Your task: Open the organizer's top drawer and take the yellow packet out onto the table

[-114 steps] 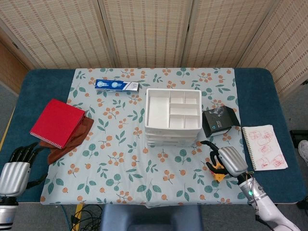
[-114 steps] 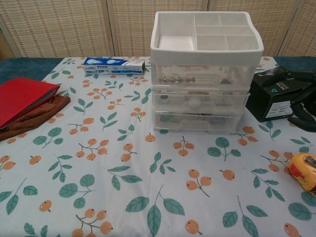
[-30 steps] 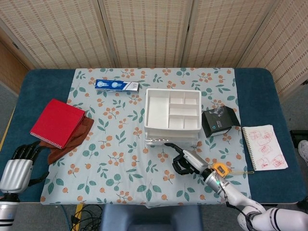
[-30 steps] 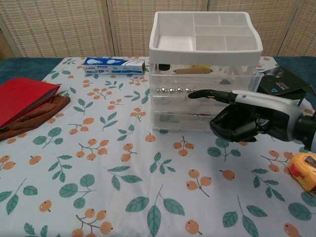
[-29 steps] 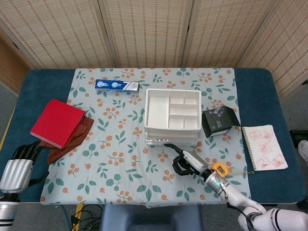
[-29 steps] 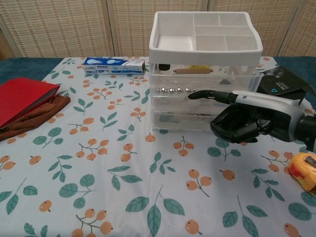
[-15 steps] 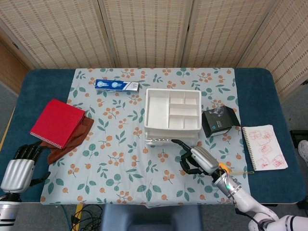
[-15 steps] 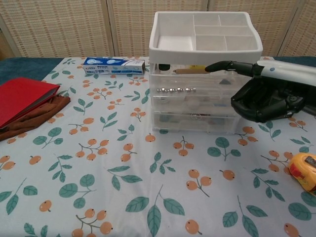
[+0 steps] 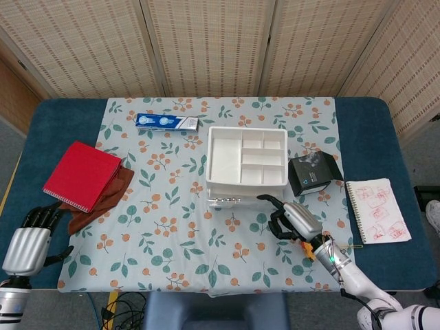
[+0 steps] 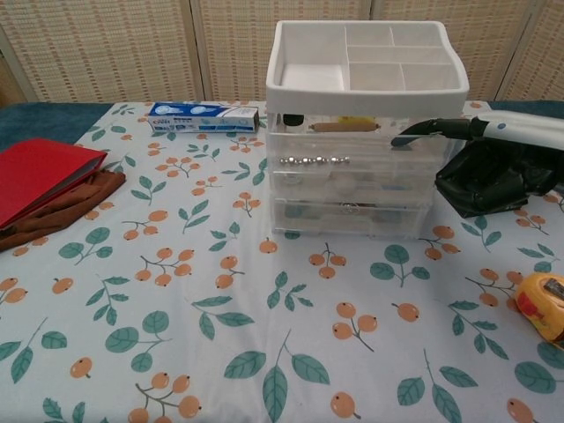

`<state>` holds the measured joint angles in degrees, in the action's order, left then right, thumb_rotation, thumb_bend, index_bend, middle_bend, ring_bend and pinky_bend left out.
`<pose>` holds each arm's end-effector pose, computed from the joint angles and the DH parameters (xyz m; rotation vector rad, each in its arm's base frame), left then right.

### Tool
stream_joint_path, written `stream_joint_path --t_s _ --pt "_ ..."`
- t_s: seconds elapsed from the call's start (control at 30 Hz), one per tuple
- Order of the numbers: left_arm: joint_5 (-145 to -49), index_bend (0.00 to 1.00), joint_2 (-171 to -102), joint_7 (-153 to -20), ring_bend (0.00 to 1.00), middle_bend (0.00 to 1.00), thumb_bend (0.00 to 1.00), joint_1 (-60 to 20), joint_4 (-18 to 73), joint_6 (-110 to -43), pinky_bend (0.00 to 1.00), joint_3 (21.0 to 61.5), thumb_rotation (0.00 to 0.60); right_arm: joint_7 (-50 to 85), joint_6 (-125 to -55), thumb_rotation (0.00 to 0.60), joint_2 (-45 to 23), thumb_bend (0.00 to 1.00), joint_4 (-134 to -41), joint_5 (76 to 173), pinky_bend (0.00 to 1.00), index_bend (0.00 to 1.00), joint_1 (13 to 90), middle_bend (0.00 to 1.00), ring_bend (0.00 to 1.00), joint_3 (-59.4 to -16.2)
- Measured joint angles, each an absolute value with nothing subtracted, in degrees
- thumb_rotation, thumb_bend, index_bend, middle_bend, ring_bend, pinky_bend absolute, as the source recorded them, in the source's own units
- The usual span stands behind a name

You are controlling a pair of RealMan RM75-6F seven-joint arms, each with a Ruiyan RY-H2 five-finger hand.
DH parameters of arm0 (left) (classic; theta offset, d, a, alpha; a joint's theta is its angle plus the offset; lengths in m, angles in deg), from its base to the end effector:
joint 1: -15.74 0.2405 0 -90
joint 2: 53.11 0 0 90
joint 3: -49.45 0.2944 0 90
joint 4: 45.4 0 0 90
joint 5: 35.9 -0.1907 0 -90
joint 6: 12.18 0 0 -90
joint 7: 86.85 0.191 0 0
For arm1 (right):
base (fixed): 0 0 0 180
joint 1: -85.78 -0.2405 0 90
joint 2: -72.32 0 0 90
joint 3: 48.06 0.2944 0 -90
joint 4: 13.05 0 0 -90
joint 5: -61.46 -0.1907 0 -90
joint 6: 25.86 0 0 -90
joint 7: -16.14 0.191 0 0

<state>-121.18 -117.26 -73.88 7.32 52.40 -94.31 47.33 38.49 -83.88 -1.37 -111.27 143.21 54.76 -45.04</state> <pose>-0.3114 0.2447 0.1739 -1.5027 -0.8111 -0.8135 -0.2045 -0.3278 0.0460 1.7249 -1.5703 1.2397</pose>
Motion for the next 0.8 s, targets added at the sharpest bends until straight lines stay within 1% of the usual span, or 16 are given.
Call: stream_joint_path --t_s 0.07,0.13,0.8 --pt "-121.15 0.2 -117.3 -73.79 0.15 0.13 0.18 7.34 52.37 -94.16 0.13 47.48 0.6 38.27 -83.85 0.6 -1.27 0.59 -111.48 143.27 0.9 0.25 54.86 0.79 0.91 -45.1" --pt "-121.18 0.2 -117.33 -73.73 0.15 0.13 0.18 7.34 52.42 -94.11 0.13 47.55 0.6 38.15 -83.9 0.6 -1.1 0.59 -111.89 143.53 0.9 0.26 55.05 0.79 0.91 -45.28" --pt "-121.39 0.2 -117.61 -73.29 0.15 0.13 0.17 6.87 52.62 -93.82 0.13 47.44 0.6 38.33 -87.62 0.6 1.8 0.59 -116.35 149.7 0.9 0.26 58.69 0.79 0.91 -49.38"
